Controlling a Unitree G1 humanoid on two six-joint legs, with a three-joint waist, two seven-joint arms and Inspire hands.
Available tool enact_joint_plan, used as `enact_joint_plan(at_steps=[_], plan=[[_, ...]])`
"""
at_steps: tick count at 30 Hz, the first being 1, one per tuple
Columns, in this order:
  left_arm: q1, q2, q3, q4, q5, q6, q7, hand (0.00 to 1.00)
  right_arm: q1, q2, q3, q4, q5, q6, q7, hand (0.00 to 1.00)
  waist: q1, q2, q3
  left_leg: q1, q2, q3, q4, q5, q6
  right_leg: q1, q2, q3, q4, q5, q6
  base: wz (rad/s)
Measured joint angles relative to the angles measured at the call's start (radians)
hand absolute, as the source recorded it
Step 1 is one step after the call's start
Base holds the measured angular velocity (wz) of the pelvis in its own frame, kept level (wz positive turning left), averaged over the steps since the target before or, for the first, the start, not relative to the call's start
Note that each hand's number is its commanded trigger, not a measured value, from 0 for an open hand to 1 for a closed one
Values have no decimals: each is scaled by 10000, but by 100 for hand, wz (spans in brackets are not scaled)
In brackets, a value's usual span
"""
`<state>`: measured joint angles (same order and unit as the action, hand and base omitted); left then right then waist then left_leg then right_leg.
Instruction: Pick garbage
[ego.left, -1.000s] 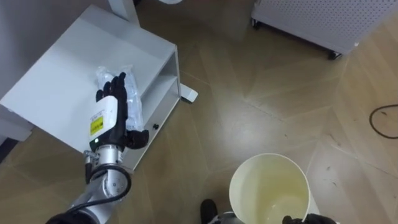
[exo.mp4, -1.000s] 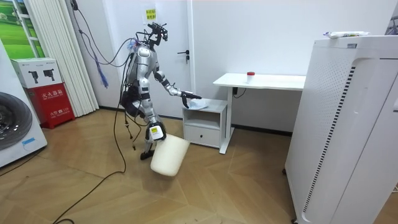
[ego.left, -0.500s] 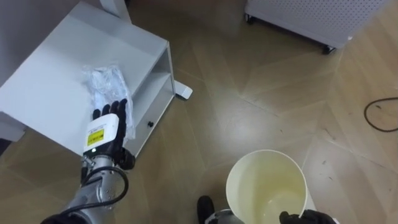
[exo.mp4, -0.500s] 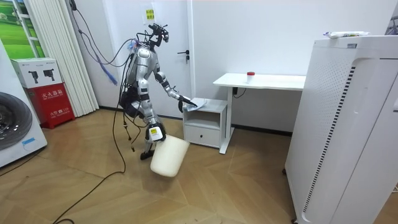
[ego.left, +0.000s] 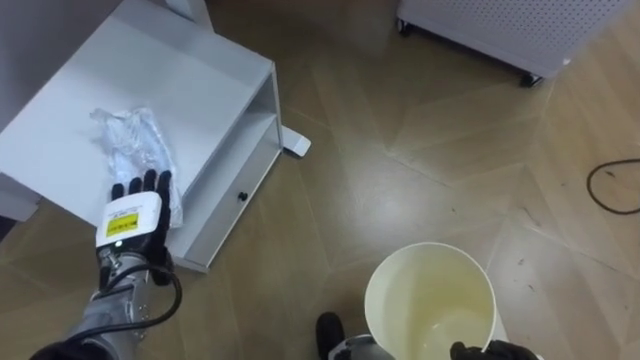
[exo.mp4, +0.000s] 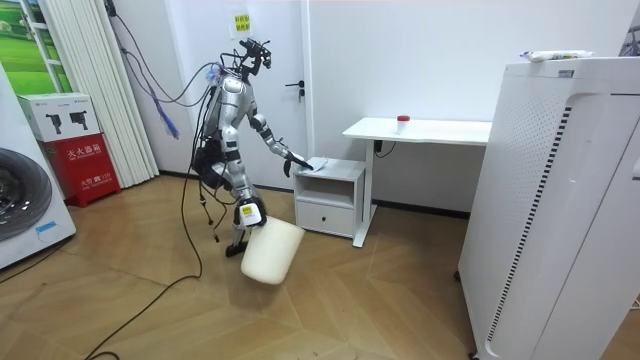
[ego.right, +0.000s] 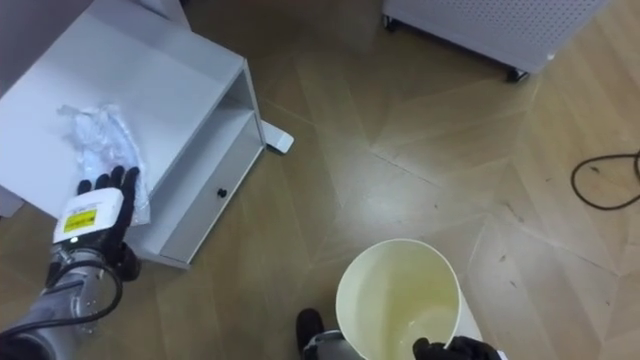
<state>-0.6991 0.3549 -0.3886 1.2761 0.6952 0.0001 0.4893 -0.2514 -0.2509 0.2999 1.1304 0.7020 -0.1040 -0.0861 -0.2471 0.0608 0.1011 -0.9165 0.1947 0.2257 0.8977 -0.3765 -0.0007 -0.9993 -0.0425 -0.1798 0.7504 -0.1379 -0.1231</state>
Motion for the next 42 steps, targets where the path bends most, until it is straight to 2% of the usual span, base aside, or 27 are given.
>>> enact_joint_plan(at_steps=[3,4,8,11,17,22,25,28,30,34,36,40,42], plan=[[-60,21,4,-1,105,129,-85,92,6,-47,0,-84,-2,110,-7,100,9,0,-6,-6,2,-2,6,0,1,0,-2,-2,0,1,1,0],[-72,28,6,-2,154,159,-119,98,10,-52,0,-88,-2,119,-7,100,10,1,-9,-6,3,-3,6,1,1,0,-2,-3,0,2,1,0],[-217,154,10,-37,235,239,95,100,26,-99,5,-81,41,195,-9,100,49,34,-74,-21,-14,-59,15,9,2,8,-5,-27,14,4,-3,1],[-473,235,10,-1,235,360,80,100,28,-141,8,-61,348,283,-8,100,37,50,-92,90,-146,-141,-25,43,-20,93,-87,-32,71,-3,4,6],[-101,174,26,7,208,354,142,100,153,-162,-1,-137,525,329,-12,100,74,62,-104,326,-161,-106,-113,71,-4,361,-100,-29,-91,45,43,0],[-73,147,46,10,1,204,414,100,-84,-140,4,-165,502,286,-262,100,142,61,-104,374,-206,-22,-380,263,54,421,-90,-3,-455,302,91,-1],[-53,43,43,7,-94,-41,618,100,-284,-133,-1,-206,383,239,-454,100,203,60,-104,396,-264,1,-475,318,75,421,-123,16,-522,354,107,0],[-57,-214,106,-12,-439,-309,1006,100,-467,-76,15,-208,363,86,-717,100,322,55,-102,403,-289,-38,-478,330,94,459,-136,-6,-522,355,109,2],[-56,-406,109,-12,-588,-596,1200,100,-757,-36,181,-24,359,48,-768,100,385,0,-66,487,-319,-91,-482,328,88,556,-171,-49,-508,351,115,7],[-61,-693,62,-79,-1058,-919,1409,100,-1140,1,470,-8,363,-18,-763,100,430,-114,-16,503,-354,-130,-494,337,97,617,-212,-100,-546,339,131,4],[-31,-1025,-122,-111,-1659,-1083,1407,100,-1189,44,729,-17,349,-91,-746,100,586,-184,-5,564,-343,-102,-522,333,100,674,-205,-88,-581,342,140,0],[230,-1166,-168,-571,-2783,-1563,1387,100,-1405,217,710,-19,108,-157,-728,100,680,-302,-8,718,-379,-60,-650,333,114,762,-218,-34,-632,331,172,0],[448,-1395,-187,-1015,-3789,-1876,1339,100,-1542,317,714,-10,35,-209,-638,100,795,-339,-13,793,-465,-47,-780,396,165,799,-253,-7,-677,318,195,2]])
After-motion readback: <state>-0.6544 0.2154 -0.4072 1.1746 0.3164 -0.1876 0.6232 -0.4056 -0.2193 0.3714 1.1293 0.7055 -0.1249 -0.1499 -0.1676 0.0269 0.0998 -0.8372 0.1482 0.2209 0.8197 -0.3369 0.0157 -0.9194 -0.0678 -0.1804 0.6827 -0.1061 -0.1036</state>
